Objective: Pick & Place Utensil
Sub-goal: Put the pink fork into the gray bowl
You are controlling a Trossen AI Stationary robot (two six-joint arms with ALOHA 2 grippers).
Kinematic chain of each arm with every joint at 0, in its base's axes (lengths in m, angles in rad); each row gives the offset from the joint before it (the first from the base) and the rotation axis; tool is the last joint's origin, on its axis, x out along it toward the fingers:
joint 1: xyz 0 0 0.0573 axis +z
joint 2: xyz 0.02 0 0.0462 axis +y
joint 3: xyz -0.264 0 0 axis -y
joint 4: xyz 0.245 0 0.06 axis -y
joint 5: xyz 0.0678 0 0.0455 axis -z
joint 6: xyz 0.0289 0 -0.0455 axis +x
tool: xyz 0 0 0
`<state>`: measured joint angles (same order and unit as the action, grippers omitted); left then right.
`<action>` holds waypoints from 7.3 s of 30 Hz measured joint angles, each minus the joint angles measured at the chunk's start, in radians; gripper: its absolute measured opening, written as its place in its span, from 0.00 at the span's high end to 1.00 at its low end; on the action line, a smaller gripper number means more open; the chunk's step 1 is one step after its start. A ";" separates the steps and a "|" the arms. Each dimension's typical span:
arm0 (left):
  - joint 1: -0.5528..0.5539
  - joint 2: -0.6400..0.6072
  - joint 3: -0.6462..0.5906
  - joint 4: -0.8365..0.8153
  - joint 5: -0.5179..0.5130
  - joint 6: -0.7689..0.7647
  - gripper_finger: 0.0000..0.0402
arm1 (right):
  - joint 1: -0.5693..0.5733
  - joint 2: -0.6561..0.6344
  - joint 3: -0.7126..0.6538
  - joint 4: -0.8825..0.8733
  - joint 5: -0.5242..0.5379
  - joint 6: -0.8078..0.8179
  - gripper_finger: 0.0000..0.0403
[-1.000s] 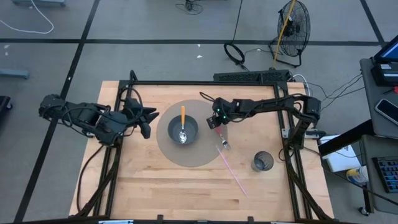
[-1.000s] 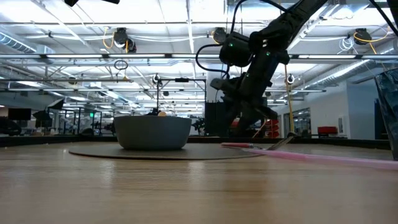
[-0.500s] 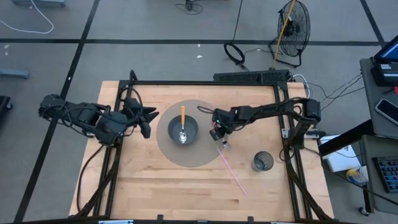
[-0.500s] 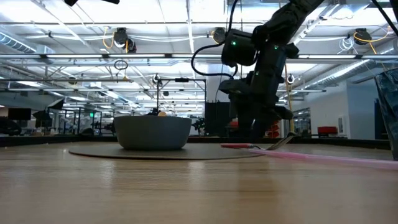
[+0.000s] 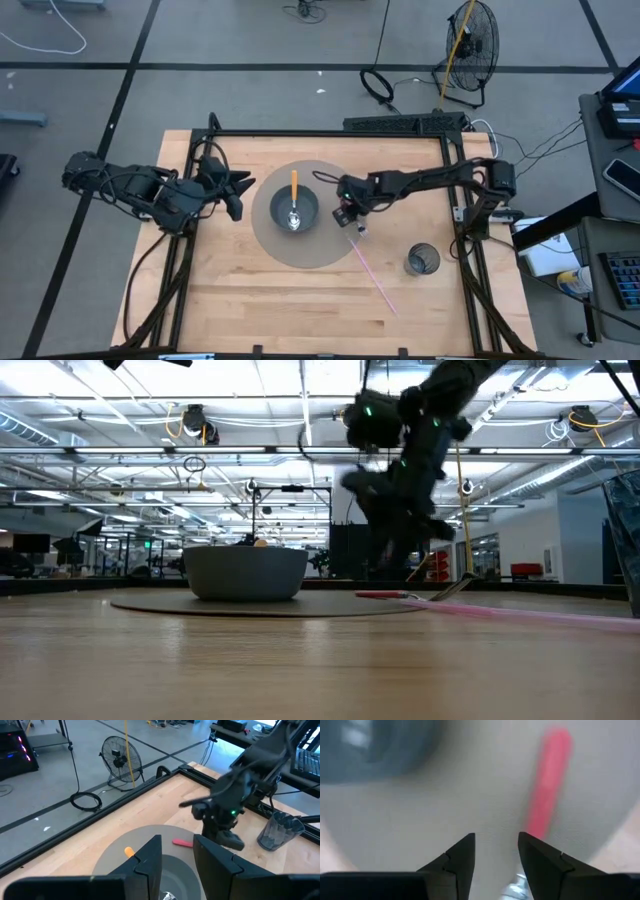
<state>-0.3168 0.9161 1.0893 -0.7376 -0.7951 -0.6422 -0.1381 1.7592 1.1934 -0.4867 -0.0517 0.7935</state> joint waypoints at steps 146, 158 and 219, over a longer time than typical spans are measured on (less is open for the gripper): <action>0.003 0.112 0.000 0.171 0.035 0.064 0.71 | 0.057 -0.362 0.069 -0.054 0.230 -0.212 0.96; 0.004 0.135 0.000 0.352 0.157 0.209 0.71 | 0.099 -0.362 0.069 0.088 0.175 -0.331 0.96; 0.372 0.407 0.000 0.817 0.847 0.338 0.80 | 0.140 -0.362 0.069 0.404 0.051 -0.526 0.96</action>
<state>0.0547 1.3228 1.0893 0.0798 0.0518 -0.3039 0.0017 1.3972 1.2621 -0.0832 -0.0011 0.2676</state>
